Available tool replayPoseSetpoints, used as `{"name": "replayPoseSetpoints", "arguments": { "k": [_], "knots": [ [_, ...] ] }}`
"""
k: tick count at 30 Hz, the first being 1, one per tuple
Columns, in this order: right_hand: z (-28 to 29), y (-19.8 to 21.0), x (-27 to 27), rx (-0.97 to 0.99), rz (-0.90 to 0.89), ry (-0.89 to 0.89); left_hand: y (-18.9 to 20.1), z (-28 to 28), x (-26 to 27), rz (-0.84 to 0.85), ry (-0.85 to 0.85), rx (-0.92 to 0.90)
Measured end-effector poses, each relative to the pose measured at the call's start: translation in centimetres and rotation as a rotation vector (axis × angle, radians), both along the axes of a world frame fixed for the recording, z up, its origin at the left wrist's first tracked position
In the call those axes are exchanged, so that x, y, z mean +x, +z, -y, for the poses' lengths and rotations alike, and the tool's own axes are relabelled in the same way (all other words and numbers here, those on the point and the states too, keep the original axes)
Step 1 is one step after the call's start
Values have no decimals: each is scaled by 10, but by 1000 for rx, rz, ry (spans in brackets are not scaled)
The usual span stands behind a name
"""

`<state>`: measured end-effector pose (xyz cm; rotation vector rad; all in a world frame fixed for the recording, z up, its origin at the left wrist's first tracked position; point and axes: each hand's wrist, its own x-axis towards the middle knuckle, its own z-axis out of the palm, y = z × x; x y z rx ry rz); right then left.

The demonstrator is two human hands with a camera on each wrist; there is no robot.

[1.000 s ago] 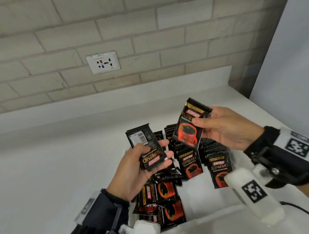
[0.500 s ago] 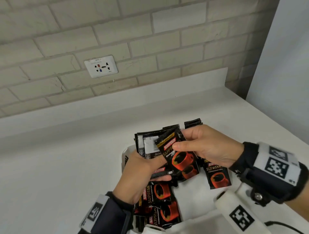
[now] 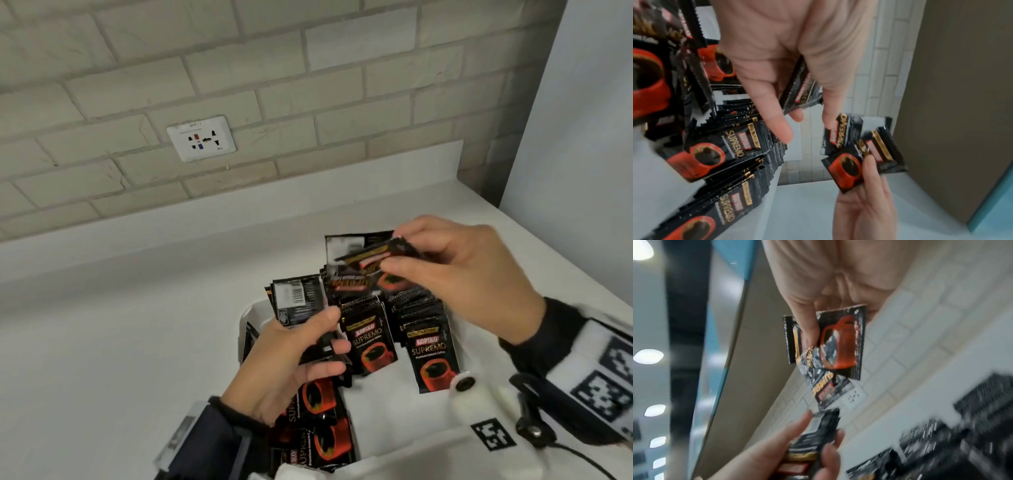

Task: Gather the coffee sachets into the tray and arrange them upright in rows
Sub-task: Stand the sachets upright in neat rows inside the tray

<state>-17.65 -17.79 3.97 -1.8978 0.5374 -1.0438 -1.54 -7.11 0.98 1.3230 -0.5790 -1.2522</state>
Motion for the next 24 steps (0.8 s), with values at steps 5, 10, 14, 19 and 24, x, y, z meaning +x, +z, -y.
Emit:
{"name": "replayPoseSetpoints", "arguments": {
  "k": [5, 10, 14, 19, 24],
  "knots": [
    [-2, -1, -10, -1000, -225, 162, 8, 2, -3, -230, -41, -32],
    [4, -15, -10, -1224, -278, 243, 12, 6, -9, -131, -38, -104],
    [16, -20, -16, -1141, -299, 179, 7, 6, -7, -32, 126, -131],
    [8, -8, -20, -28, -71, 0, 4, 6, -3, 41, 278, -206],
    [2, -17, -4, 651, 119, 100, 2, 10, -12, 95, 299, -246]
  ]
}}
